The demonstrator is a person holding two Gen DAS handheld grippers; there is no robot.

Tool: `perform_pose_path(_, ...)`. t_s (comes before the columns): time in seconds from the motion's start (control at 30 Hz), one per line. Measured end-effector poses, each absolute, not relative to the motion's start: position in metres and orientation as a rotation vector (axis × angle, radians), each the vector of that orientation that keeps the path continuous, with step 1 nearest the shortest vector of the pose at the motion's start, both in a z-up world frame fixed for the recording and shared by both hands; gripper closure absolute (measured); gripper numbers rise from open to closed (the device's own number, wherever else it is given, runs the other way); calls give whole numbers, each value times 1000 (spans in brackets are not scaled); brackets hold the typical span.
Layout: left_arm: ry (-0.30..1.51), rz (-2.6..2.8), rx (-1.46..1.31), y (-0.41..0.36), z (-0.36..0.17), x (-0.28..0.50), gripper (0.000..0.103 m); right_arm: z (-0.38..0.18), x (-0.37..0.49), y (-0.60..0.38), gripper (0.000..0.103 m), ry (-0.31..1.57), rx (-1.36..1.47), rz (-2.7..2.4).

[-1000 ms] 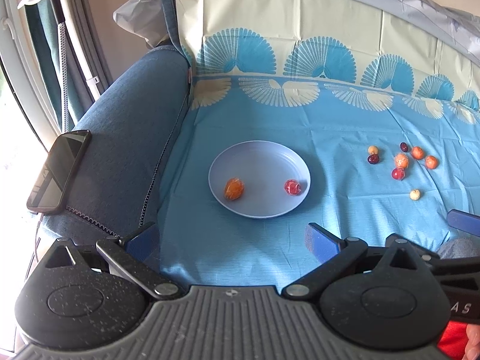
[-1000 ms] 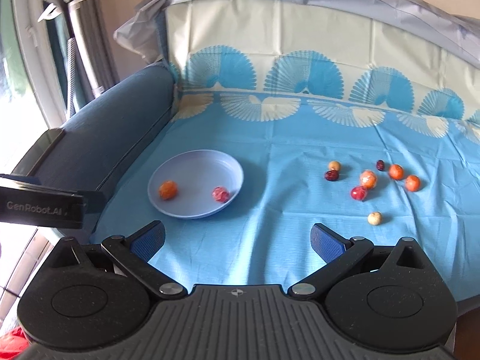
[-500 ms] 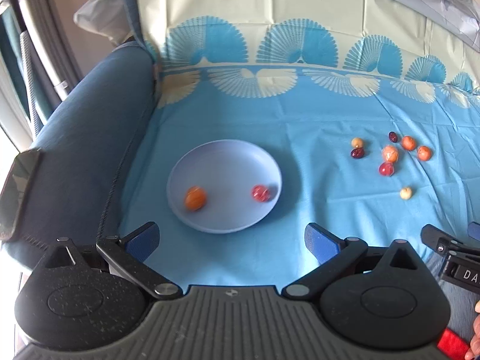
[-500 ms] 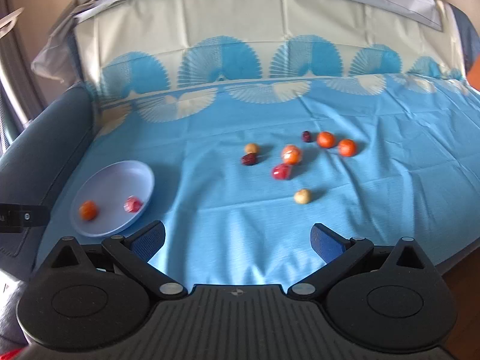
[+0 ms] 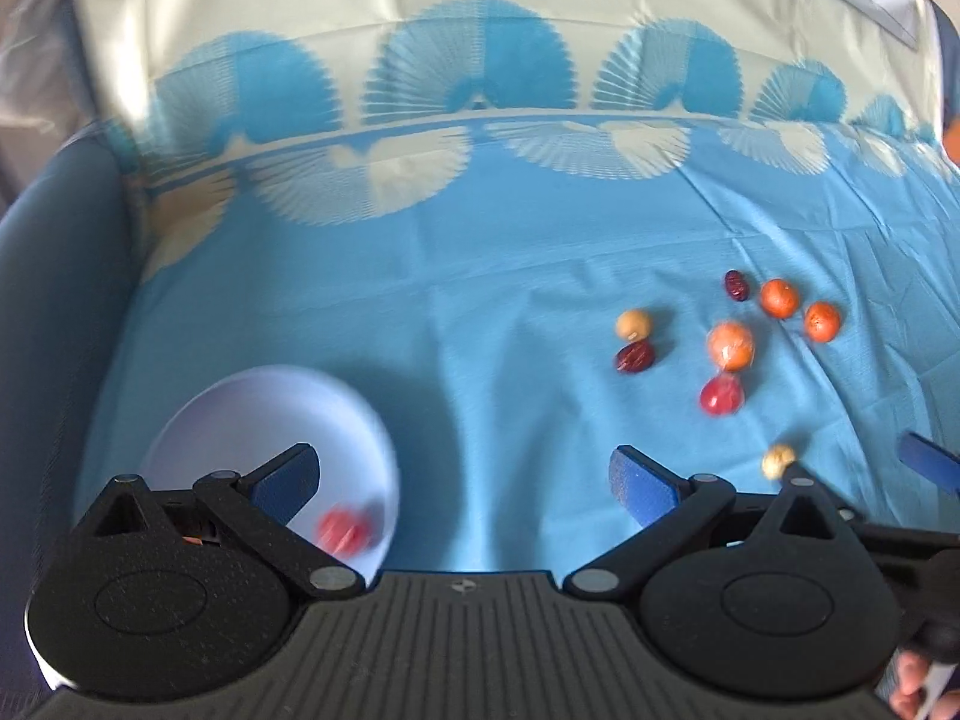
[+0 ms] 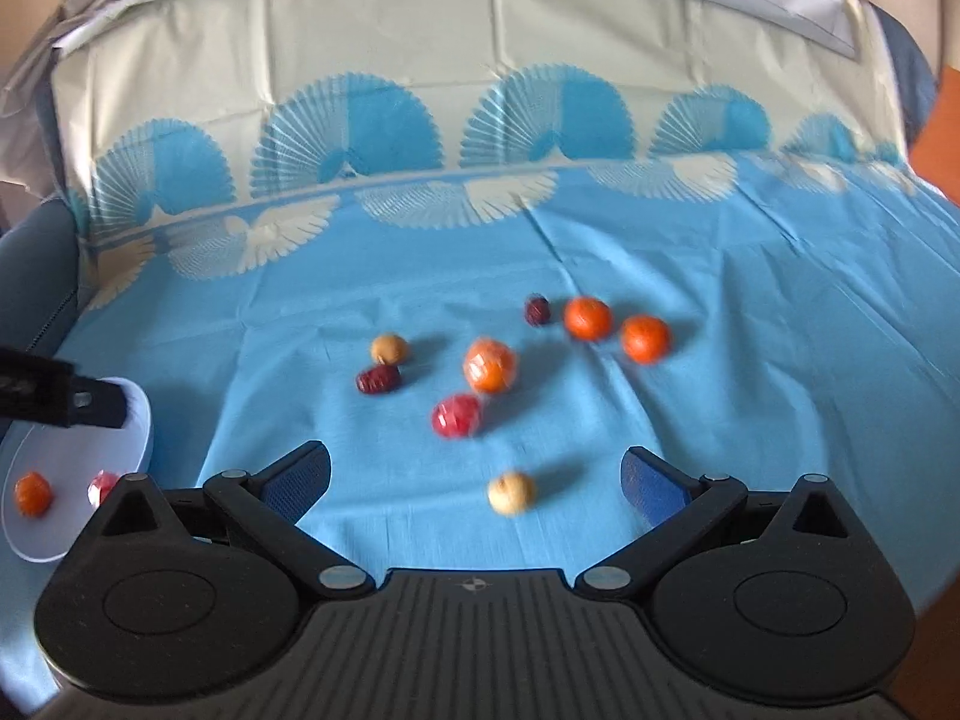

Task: Organize fruits
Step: 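Grasp a dried red date with the left gripper while the right grasps a red wrapped fruit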

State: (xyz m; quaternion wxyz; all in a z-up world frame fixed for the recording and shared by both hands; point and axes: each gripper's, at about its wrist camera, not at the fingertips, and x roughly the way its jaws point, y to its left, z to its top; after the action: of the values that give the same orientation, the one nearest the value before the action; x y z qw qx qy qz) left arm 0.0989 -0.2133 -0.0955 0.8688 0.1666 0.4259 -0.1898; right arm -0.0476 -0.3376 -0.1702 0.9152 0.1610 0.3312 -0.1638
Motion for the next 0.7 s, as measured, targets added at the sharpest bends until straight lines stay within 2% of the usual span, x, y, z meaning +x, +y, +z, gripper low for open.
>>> perform_pose_path(0.17, 960, -484, 402, -266, -143, 145, 0, -210, 10, -354, 1, 791, 233, -316)
perform_pose_path(0.4, 1050, -548, 428, -301, -197, 193, 0, -249, 48, -366, 1, 812, 217, -318)
perform_pose_path(0.7, 1014, -651, 453, -321, -218, 203, 1, -261, 52, -368, 1, 796, 226, -335)
